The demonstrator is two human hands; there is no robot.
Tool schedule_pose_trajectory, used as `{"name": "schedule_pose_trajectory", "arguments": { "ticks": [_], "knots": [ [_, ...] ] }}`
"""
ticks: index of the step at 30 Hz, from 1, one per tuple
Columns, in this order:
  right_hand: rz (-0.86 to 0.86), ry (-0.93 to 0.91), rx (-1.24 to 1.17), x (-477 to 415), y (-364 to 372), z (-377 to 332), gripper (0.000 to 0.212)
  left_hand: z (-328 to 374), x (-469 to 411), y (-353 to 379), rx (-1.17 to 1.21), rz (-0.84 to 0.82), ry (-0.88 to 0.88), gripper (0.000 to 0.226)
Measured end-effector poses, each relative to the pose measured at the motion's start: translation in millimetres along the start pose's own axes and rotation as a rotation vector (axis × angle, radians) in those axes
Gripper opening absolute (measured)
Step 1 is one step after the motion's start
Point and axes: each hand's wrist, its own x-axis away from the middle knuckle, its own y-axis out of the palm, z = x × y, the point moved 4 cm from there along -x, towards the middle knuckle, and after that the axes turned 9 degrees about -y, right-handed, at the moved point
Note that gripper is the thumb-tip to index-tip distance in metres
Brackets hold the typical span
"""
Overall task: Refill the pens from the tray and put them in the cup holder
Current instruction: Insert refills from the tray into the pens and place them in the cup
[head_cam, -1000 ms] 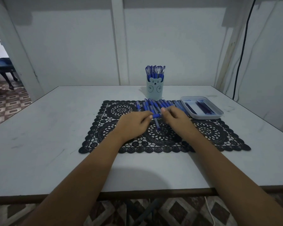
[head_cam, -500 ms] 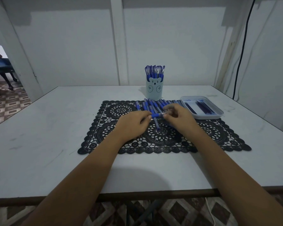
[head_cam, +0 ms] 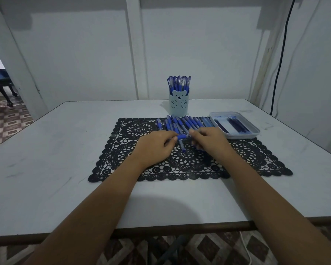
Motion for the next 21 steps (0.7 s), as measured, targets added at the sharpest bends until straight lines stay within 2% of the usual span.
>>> {"name": "schedule_pose_trajectory", "arguments": {
  "ticks": [4,8,10,12,14,19,21],
  "knots": [
    [-0.023,0.004,-0.114,-0.3,-1.3,-0.7,0.012,-3.9,-1.0,-0.5,0.031,-0.013,-0.032,0.026],
    [0.164,0.035,-0.176,-3.9,-14.3,6.7,0.014,-10.0,-3.2,-2.0,0.052,0.018,-0.119,0.027],
    [0.216,0.046,-0.035,-4.1,-19.5,10.8,0.013,-13.5,-3.9,-2.6,0.034,0.037,-0.157,0.028],
    [0.165,0.022,0.212,-3.4,-19.6,11.0,0.011,-15.7,-4.0,-1.5,0.02,0.029,-0.174,0.028],
    [0.093,0.002,0.36,-3.4,-16.3,12.2,0.014,-15.7,-4.1,0.0,0.005,0.01,-0.177,0.028],
    [-0.093,0.027,0.458,-4.3,-8.7,16.9,0.019,-12.4,-3.4,-0.4,-0.001,-0.003,-0.161,0.028],
    [-0.104,0.016,0.452,-4.1,-7.6,16.2,0.022,-10.9,-2.9,-0.5,0.0,-0.006,-0.151,0.028]
  ]
}}
